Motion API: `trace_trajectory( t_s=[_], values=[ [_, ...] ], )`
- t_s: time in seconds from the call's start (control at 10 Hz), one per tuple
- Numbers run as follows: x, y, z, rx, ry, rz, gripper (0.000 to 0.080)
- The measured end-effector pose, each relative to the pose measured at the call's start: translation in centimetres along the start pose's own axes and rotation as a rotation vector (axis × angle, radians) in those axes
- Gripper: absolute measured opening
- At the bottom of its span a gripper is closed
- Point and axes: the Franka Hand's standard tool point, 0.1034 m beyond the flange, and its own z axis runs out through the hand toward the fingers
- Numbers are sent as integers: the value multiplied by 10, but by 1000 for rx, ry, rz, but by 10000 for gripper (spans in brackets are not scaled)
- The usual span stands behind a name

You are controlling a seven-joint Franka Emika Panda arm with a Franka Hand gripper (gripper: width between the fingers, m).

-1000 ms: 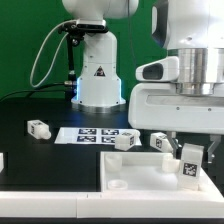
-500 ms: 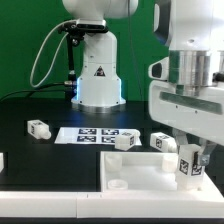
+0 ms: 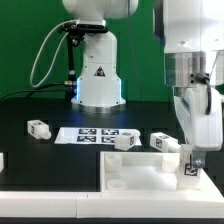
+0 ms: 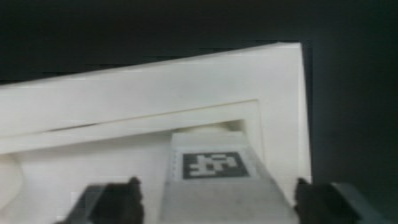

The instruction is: Assemble one leg

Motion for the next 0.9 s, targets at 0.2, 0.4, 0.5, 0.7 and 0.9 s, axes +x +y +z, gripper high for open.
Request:
trace_trajectory(
  t_s=[0.2, 0.4, 0.5, 0.7, 0.9],
  values=[
    [3, 1, 0, -3, 3, -341, 630],
    [3, 5, 0, -7, -2, -696, 644],
    [4, 4, 0, -7, -1, -751, 648],
    [6, 4, 0, -11, 7, -889, 648],
    [6, -12, -6, 60, 129, -1330, 648]
  ],
)
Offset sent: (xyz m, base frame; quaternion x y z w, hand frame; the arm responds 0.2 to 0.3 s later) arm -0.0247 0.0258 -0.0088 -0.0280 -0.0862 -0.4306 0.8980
